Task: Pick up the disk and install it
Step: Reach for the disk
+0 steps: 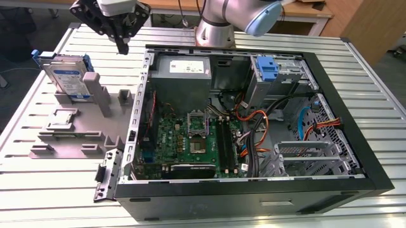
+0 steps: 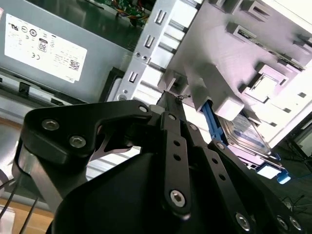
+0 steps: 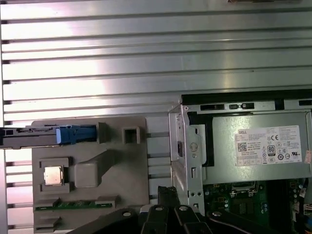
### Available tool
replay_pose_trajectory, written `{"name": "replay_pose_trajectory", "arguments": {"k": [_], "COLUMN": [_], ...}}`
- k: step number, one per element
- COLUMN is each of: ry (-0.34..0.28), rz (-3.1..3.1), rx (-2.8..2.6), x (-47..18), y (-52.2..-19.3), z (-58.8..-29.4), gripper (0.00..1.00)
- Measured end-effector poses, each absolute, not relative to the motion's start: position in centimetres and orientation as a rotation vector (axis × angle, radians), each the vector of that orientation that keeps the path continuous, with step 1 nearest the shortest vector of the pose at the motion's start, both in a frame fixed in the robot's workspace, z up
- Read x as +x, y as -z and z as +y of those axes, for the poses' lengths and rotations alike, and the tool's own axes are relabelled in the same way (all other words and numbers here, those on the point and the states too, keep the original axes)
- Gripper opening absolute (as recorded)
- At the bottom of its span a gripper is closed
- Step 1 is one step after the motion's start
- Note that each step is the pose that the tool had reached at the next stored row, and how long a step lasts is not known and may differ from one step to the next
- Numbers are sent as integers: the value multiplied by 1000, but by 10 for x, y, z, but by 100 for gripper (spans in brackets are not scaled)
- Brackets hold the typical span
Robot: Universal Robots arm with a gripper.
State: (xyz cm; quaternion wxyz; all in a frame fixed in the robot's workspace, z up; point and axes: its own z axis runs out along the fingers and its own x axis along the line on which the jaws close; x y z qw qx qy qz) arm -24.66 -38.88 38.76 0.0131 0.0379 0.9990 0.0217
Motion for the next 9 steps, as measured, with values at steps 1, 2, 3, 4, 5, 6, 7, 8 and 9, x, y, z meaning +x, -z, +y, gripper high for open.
{"name": "replay_pose_trajectory", "arguments": {"k": [1, 2, 3, 4, 5, 6, 7, 8, 9], "ry": [-68, -68, -68, -68, -68, -68, -68, -68, -68], "rz": [3112, 3112, 3112, 3112, 3112, 3112, 3113, 3112, 3112], "rx": [118, 118, 118, 118, 118, 118, 118, 118, 118], "x": [-249, -252, -255, -257, -259, -261, -263, -264, -266], "y": [-388, -387, -387, -387, -387, -387, -387, -387, -387], "z": [-389, -388, -388, -388, -388, -387, -387, -386, -385], "gripper": [10, 10, 10, 10, 10, 10, 10, 10, 10]}}
